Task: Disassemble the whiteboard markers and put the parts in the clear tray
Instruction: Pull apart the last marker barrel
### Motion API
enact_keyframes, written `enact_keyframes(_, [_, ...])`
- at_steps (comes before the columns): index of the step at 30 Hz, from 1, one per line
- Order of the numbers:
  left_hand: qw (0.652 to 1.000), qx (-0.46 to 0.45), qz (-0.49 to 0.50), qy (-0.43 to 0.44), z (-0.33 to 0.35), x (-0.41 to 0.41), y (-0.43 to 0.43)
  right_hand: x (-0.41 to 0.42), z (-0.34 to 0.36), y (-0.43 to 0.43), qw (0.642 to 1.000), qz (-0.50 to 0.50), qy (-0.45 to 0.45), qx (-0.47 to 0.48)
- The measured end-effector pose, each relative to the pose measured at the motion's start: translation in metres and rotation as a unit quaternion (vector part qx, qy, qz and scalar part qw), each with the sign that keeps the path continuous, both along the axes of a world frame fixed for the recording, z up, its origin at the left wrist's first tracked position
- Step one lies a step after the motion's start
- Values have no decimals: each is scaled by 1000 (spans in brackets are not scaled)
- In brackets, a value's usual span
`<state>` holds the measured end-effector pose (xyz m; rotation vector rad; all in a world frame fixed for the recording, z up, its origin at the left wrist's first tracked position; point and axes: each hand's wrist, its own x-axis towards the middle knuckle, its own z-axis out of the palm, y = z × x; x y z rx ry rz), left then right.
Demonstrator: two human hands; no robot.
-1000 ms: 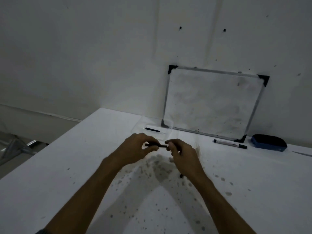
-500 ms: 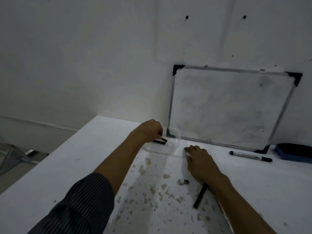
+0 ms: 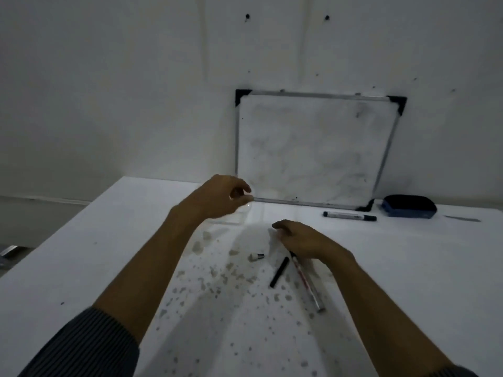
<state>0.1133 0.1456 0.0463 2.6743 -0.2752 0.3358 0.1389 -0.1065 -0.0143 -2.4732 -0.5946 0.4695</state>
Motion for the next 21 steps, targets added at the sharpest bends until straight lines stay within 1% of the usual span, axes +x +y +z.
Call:
enact_keyframes(2, [999,-19,-31,-14,-13,-29,-23,-25,-5,-17,1000,-9,0,16])
enact_keyframes(4, [998,-24,-50,-36,-36,-55,-44,-51,-11,-31,998,-45,-16,47])
enact_keyframes(7, [996,-51,-48,-61,-71,-85,-67,-88,-16,-44,989,-102,-81,65])
enact_keyframes(8, [995,-63,-43,-70,-82,-94,-73,-101,-18,-47,987,-118,-99,55])
enact_keyframes(10, [991,-94,-22,-91,-102,-107,-82,-127,-25,-51,980,-157,-123,6])
enact_keyframes(12, [984,-138,10,-112,-115,-120,-89,-148,-34,-52,966,-191,-172,-41])
enact_keyframes(13, [981,-151,23,-121,-118,-124,-91,-154,-37,-52,957,-206,-199,-42])
enact_keyframes(15, [977,-160,28,-140,-117,-130,-96,-159,-36,-52,944,-239,-229,-14])
enact_keyframes(17, [975,-146,7,-170,-110,-132,-100,-157,-31,-53,938,-266,-220,40])
enact_keyframes(18, [974,-124,-9,-190,-107,-133,-102,-155,-28,-54,938,-267,-210,71])
enact_keyframes(21, [971,-74,-25,-226,-105,-133,-108,-153,-18,-52,947,-214,-193,141])
